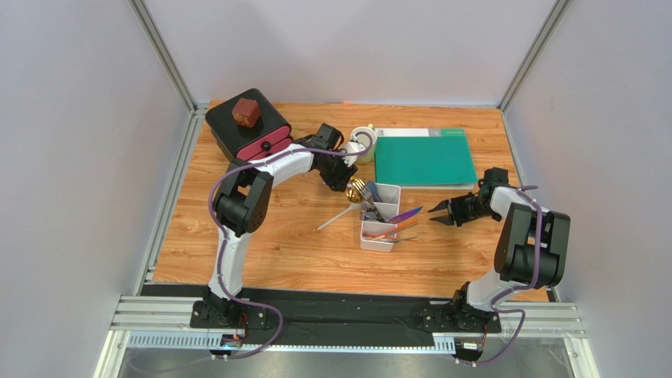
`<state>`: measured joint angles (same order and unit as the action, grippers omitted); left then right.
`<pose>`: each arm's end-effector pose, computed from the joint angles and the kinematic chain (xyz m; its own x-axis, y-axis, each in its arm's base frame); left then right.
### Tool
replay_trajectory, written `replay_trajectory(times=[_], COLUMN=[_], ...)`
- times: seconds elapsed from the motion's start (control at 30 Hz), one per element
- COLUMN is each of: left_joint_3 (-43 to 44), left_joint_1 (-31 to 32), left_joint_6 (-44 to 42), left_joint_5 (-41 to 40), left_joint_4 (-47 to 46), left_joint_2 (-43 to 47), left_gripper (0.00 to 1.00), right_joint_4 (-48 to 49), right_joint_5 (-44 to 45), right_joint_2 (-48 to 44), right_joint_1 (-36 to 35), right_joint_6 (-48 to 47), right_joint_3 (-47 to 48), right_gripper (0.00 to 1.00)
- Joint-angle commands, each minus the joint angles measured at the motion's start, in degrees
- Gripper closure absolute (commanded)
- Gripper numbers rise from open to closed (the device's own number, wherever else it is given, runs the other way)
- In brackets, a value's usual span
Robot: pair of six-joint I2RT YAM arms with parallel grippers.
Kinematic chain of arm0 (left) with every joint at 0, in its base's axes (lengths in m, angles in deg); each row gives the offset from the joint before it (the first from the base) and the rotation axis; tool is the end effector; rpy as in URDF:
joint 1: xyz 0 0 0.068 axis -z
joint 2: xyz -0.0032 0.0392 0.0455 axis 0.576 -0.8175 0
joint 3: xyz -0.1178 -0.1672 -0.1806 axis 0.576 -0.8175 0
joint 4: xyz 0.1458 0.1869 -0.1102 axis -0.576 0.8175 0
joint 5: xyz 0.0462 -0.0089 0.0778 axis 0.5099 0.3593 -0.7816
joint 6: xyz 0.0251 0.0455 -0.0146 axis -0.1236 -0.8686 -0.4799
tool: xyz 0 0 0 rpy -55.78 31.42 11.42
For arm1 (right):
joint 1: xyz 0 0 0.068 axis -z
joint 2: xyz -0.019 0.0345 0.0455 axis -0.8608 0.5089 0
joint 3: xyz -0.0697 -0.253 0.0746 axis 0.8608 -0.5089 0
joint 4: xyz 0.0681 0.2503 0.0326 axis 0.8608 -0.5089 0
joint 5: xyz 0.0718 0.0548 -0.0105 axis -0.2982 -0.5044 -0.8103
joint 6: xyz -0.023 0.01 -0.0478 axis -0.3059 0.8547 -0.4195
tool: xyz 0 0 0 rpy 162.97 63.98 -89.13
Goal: Sort the eating utensils into containers
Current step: Move the spoon at the center of the board.
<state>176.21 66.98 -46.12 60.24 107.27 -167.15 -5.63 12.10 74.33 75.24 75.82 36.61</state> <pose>0.3870 -0.2548 0.1666 -0.4746 0.6639 -0.5779 0.8529 0.5091 -0.1156 0.2560 -0.0529 0.1480 -0.3990 0.8523 0.3383 0.8673 0.2310 0.4408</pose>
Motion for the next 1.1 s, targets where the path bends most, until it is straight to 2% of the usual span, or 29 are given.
replay_trajectory(times=[0.0,0.13,0.23,0.47,0.57,0.7,0.8,1.07], left_joint_3=[-0.3,0.9,2.6,2.6,3.2,4.9,4.4,-1.6], left_joint_1=[-0.1,0.0,0.0,0.0,0.0,0.2,0.4,0.6], left_joint_6=[-0.2,0.3,0.7,0.8,1.5,2.8,3.7,7.2], left_joint_5=[1.8,0.8,-1.6,-2.9,-1.7,-0.9,-1.5,-7.2], left_joint_4=[-1.5,0.1,1.5,4.5,6.8,11.4,13.5,15.7], left_joint_2=[-0.8,-1.9,-2.2,-2.0,-2.4,-3.2,-2.1,3.5], left_gripper=[0.46,0.49,0.58,0.68,0.77,0.95,1.00,1.00], right_joint_4=[-0.4,-1.2,-1.3,-1.3,-1.1,0.0,0.8,1.9], right_joint_5=[-1.9,-2.4,-2.7,-2.6,-2.8,-3.3,-3.6,-4.1], right_joint_2=[0.1,-0.5,-0.8,-1.8,-1.8,-2.0,-2.2,-3.1], right_joint_1=[0.2,0.2,0.2,0.2,0.2,0.2,0.2,0.1], right_joint_6=[0.8,1.1,1.2,0.9,1.0,1.6,2.0,2.8], right_joint_3=[2.7,3.5,3.9,2.7,2.4,1.6,1.1,0.3], right_gripper=[0.70,0.71,0.71,0.71,0.71,0.71,0.71,0.71])
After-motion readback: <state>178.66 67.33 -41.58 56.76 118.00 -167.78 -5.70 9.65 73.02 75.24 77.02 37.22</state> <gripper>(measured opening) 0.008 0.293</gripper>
